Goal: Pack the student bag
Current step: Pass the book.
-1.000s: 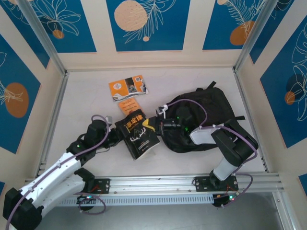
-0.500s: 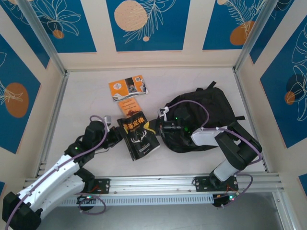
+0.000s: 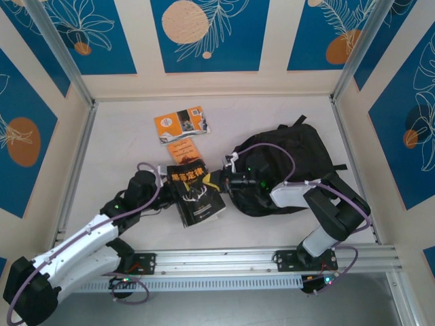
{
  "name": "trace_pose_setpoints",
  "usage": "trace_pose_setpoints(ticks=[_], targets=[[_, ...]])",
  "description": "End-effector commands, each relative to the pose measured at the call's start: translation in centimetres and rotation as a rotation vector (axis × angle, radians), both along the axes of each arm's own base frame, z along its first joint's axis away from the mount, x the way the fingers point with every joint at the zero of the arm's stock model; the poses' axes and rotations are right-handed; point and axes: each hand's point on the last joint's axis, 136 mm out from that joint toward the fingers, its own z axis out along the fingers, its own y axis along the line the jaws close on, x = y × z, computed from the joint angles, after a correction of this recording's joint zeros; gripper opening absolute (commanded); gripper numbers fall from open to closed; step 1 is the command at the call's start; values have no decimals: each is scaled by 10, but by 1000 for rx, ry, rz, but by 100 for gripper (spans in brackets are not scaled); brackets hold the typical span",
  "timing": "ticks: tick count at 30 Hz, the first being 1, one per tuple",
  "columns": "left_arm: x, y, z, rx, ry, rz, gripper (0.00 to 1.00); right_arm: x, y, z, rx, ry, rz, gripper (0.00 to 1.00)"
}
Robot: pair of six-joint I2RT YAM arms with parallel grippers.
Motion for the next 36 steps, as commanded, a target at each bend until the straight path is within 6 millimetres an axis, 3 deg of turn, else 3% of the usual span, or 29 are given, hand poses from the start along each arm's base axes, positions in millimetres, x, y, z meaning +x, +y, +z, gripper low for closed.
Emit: trace_pose_setpoints(ticks=[1,5,7,11,15,20,30,36], targets=[[-4,-16,37,-86,-112,-78,3,-9,3,-6,-23,-13,30,14],[-7,-9,61,-90,-179,-65,0,-10,-7,-29,-128,-14,4,47],[-9,-7,76,-109,-209,-66,0,-11,-11,-38,-176,-15,2,69],[-12,-10,98,-167,-251,-80,0,-14,-8,-38,-158,-27,24,82],[-13,-13,103,-189,-253,-95,0,-21,8,-12,-12,-90,121,82],[-13,-18,94,-189,-227,-112,0,-34,22,17,124,-152,241,78],[-13,-11,75,-110,-188,-101,0,-41,13,38,155,-199,239,48],[-16,-21,71,-120,-168,-154,0,-54,0,61,169,-252,250,39]])
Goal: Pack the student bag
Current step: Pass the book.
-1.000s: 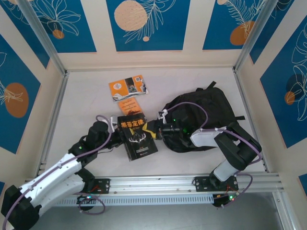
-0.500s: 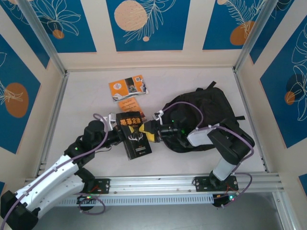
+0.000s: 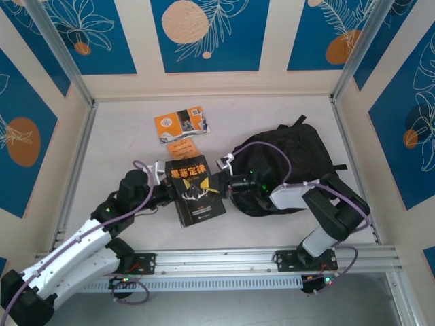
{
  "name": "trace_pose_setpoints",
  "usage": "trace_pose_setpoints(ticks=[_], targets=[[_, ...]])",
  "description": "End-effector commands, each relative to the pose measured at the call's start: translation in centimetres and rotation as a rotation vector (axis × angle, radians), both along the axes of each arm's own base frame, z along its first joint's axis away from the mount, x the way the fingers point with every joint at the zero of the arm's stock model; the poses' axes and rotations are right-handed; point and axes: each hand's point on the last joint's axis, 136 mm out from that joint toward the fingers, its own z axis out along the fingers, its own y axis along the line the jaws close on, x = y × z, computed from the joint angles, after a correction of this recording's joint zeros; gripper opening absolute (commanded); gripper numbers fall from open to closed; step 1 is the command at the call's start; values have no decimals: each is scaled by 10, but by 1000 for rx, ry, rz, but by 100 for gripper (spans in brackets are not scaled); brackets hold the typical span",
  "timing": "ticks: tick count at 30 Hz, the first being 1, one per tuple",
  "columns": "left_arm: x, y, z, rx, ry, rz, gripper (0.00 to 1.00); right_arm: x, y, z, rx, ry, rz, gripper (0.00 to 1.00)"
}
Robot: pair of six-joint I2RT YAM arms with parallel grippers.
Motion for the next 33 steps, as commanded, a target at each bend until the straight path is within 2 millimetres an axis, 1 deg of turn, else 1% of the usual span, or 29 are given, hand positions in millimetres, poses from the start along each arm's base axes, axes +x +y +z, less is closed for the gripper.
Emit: trace_pose_setpoints(ticks=[1,3,6,10,14,17,21,24,27,30,33], targets=[[-4,-16,23,-57,-56,-87,0,-21,-4,37,67,-116,66,38],[-5,-21,25,-77,-53,-111,0,-26,-9,42,53,-139,70,37],[-6,-24,29,-84,-54,-129,0,-25,-20,45,38,-152,41,38],[-7,-23,35,-85,-67,-132,0,-23,-35,53,58,-156,4,45],[-8,-24,38,-92,-69,-141,0,-32,-39,67,86,-192,22,50],[-9,-25,40,-99,-74,-146,0,-35,-42,71,82,-204,22,50],[-10,-28,43,-108,-78,-169,0,-32,-47,71,68,-208,3,49],[-12,-27,44,-108,-80,-172,0,-26,-53,72,70,-194,-15,51],[-14,-27,46,-114,-85,-178,0,-26,-54,76,79,-203,-13,57],[-14,-29,46,-122,-86,-187,0,-31,-50,83,95,-222,7,61],[-15,-32,48,-136,-88,-204,0,-35,-44,85,101,-233,29,63]])
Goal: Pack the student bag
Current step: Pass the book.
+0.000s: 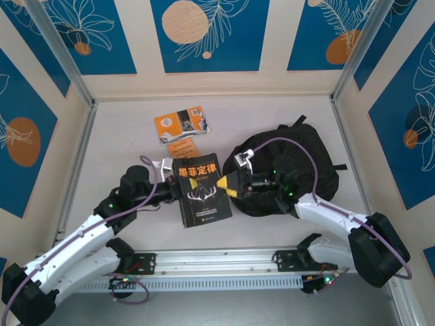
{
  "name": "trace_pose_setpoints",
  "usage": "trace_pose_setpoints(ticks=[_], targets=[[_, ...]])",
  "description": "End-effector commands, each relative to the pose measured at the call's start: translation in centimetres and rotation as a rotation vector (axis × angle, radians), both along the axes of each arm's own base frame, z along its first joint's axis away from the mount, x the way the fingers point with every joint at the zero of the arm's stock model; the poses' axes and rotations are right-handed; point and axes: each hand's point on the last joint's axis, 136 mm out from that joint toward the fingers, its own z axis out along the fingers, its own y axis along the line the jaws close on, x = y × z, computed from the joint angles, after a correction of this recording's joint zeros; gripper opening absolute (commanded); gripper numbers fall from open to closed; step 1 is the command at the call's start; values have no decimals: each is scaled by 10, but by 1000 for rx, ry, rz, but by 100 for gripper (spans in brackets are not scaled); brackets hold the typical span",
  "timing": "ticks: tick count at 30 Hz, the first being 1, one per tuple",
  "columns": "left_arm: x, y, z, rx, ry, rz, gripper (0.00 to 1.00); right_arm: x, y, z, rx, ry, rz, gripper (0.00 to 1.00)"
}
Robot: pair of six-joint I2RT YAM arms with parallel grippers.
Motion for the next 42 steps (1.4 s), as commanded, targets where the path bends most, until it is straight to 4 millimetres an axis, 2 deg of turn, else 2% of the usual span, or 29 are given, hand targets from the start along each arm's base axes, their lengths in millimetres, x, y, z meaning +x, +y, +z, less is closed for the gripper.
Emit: trace_pose_setpoints(ticks=[1,7,11,13,15,16,18,20,25,28,32,38,42], targets=[[-4,-10,25,-57,-68,-60,0,-9,7,27,60,-99,50,62],[-6,-14,27,-69,-76,-83,0,-1,16,22,59,-63,42,44],[-6,-12,22,-57,-69,-72,2,11,15,16,47,-29,-7,17],[-4,-8,18,-36,-61,-47,23,23,9,9,31,5,-83,2],[-1,1,14,-14,-58,9,55,39,-3,-3,15,55,-234,0],[0,4,14,-17,-60,33,64,45,-9,-9,8,82,-317,0],[2,11,14,-40,-60,82,78,54,-25,-18,7,125,-504,0],[5,14,10,-63,-48,120,84,58,-41,-19,18,144,-653,0],[13,18,-5,-107,-22,216,86,61,-75,-2,113,167,-884,0],[13,7,-3,-119,-57,217,87,65,-83,1,153,200,-934,0],[11,-8,0,-100,-104,239,87,70,-83,1,191,250,-961,0],[8,-32,24,-132,-215,240,86,74,-79,7,232,265,-980,0],[15,-42,21,-123,-206,273,84,75,-77,13,256,266,-986,0]])
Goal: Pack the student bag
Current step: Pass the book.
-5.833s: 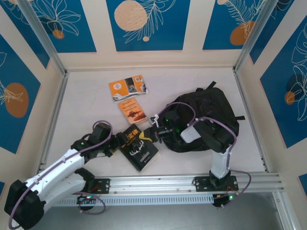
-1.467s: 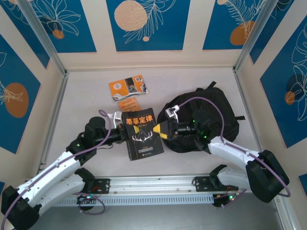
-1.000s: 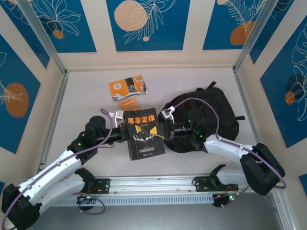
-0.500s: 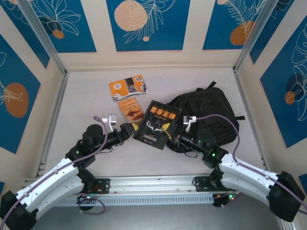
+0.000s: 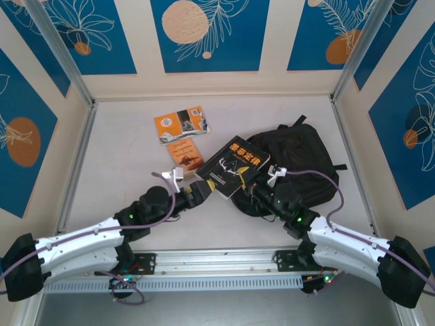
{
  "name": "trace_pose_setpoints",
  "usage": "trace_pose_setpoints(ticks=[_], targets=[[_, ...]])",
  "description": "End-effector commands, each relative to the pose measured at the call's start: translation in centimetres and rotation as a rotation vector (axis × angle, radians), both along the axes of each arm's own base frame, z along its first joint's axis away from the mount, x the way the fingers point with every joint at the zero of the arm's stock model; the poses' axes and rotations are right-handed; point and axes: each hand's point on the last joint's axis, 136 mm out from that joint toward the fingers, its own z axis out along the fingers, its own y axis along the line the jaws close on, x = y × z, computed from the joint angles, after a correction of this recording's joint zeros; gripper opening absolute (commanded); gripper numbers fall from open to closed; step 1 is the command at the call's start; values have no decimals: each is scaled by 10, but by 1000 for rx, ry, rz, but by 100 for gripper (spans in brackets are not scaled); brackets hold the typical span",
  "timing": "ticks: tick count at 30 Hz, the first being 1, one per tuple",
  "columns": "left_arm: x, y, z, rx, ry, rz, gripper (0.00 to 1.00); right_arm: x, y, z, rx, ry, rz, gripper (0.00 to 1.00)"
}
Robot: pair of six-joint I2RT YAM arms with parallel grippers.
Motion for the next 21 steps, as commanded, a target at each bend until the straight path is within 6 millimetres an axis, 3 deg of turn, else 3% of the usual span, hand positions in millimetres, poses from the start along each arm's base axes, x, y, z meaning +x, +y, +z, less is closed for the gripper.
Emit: trace_pose_setpoints(ticks=[1,6,12,21], targets=[[17,-3,31,-77,-75,94,83,6,-6,49,146,-105,-72,0],[33,-9,32,-120,-58,169,78,5,-3,53,165,-118,-77,0],[44,-27,43,-182,-42,178,62,4,-1,57,167,-142,-79,0],[47,-24,50,-215,-61,201,21,4,-3,54,102,-167,-89,0]])
